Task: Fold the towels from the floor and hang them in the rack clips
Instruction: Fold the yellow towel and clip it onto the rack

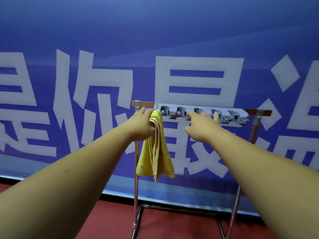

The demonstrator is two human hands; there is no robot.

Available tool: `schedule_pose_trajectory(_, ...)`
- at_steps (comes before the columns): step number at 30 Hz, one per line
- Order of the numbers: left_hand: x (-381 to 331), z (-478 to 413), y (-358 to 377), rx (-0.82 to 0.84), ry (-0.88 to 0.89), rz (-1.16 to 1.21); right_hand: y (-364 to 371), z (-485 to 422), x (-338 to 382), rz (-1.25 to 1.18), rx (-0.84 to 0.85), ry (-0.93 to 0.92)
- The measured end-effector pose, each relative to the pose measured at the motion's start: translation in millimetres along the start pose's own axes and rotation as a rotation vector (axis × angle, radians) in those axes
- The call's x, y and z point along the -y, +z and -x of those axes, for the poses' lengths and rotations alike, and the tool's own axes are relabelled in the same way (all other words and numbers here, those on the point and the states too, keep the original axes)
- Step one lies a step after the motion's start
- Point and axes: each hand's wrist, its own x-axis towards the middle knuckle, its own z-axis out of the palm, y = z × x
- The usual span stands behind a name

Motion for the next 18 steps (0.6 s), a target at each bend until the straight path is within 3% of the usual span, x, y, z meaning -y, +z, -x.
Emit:
schedule_pose_trajectory(10, -76, 74, 27, 0.054, 0.085, -0.083, -12, 118, -48, -0.014, 0.128, 0.074)
schedule_pose_trajectory(18, -102, 113, 107, 0.227, 0.108, -0.072, 42, 166, -105, -0.017, 0.255, 0.105)
